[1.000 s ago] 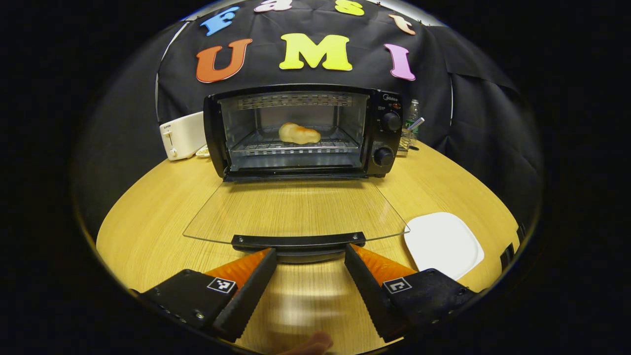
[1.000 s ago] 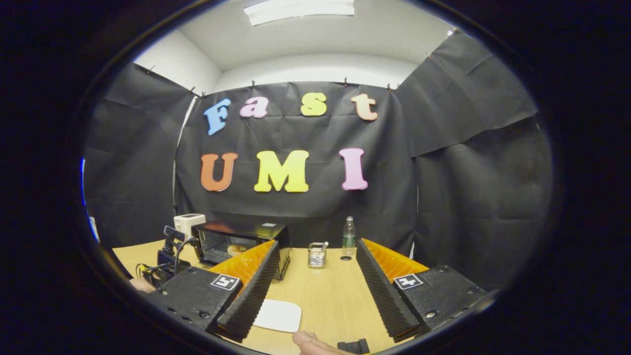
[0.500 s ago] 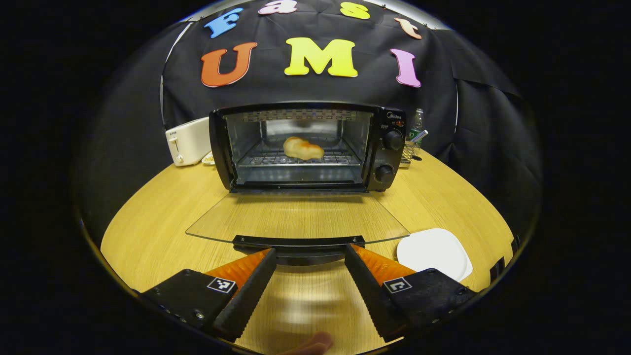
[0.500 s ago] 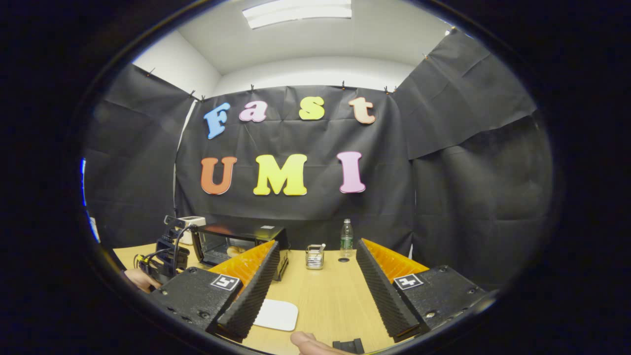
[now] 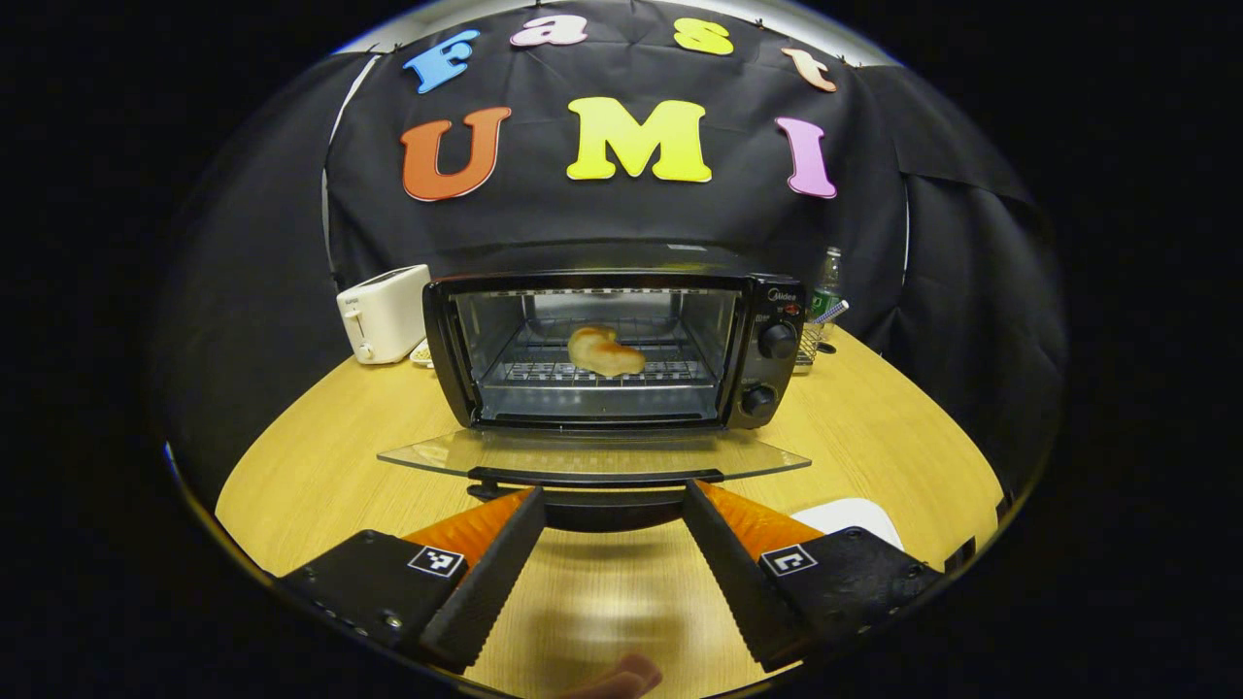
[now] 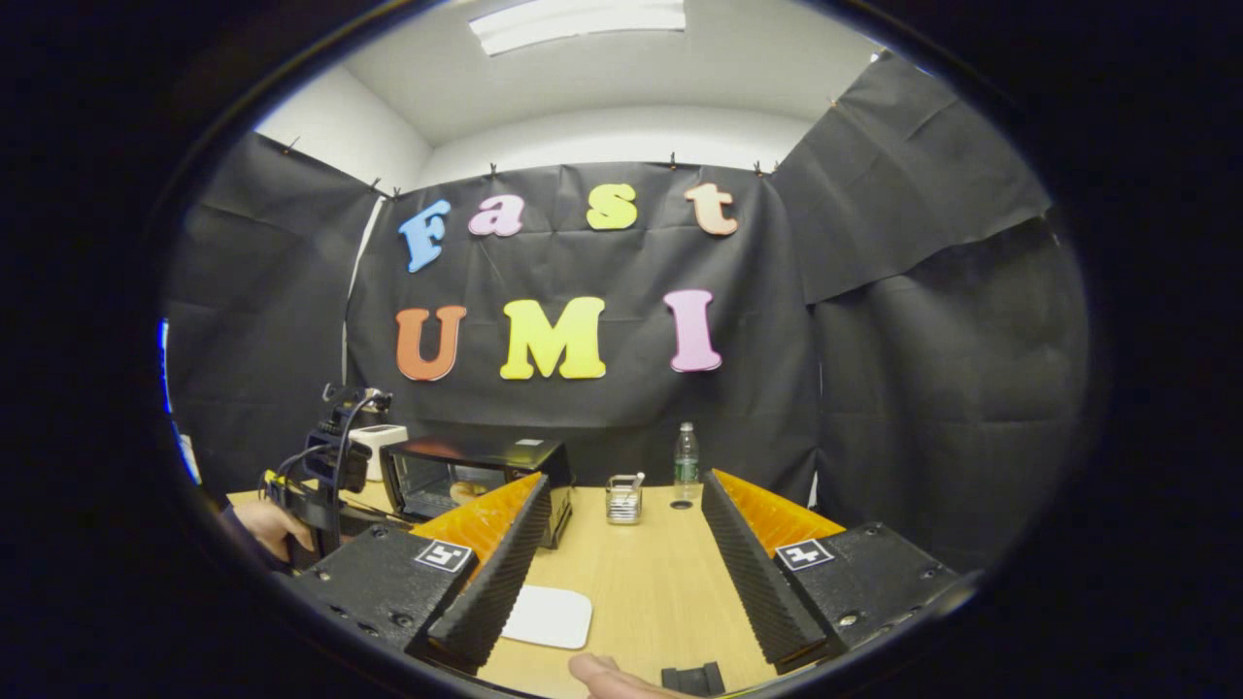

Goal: Open the electric oven with the left hand, put the food in, and close the electric oven.

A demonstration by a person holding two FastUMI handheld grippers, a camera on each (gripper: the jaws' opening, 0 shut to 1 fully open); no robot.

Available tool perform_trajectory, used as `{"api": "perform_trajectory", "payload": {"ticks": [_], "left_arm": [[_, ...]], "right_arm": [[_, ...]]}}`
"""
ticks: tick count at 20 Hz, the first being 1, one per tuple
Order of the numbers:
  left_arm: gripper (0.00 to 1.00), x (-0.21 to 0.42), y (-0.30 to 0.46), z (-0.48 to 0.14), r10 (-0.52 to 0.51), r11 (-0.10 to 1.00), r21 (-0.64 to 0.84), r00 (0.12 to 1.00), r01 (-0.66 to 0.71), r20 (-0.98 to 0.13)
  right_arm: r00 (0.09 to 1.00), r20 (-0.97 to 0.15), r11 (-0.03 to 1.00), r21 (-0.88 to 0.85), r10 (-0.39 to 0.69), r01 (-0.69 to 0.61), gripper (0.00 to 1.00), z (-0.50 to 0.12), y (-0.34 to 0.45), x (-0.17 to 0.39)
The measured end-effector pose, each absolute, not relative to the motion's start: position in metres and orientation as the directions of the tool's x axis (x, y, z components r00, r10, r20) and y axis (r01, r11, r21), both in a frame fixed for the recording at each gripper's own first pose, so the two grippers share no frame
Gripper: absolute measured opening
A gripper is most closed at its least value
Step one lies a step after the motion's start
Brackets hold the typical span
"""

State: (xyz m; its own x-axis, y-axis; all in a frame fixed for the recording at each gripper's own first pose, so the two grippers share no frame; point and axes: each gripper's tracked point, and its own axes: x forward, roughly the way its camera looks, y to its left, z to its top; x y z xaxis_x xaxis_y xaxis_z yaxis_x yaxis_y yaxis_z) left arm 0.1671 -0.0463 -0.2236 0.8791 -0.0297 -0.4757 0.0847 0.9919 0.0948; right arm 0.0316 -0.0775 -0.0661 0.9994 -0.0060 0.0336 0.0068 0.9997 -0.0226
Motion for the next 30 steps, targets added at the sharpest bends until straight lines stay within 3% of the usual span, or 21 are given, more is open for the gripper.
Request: {"api": "perform_trajectory", "payload": {"ticks": [9, 20, 30], "left_arm": [[0.99, 0.204, -0.045, -0.184, -0.037, 0.99, 0.113, 0.925, 0.086, -0.378], [0.96, 0.261, -0.053, -0.151, -0.074, 0.988, 0.108, 0.946, 0.114, -0.317], [0.96, 0.195, -0.05, -0.066, -0.105, 0.988, 0.095, 0.98, 0.122, -0.167]], "right_arm": [[0.999, 0.039, 1.0, -0.019, -0.024, 0.024, 0.98, -0.065, -0.083, 0.028], [0.999, 0.022, 0.998, -0.035, -0.046, 0.047, 0.98, -0.069, -0.085, 0.035], [0.997, 0.064, 0.998, -0.048, -0.042, 0.045, 0.96, -0.033, -0.068, 0.025]]}}
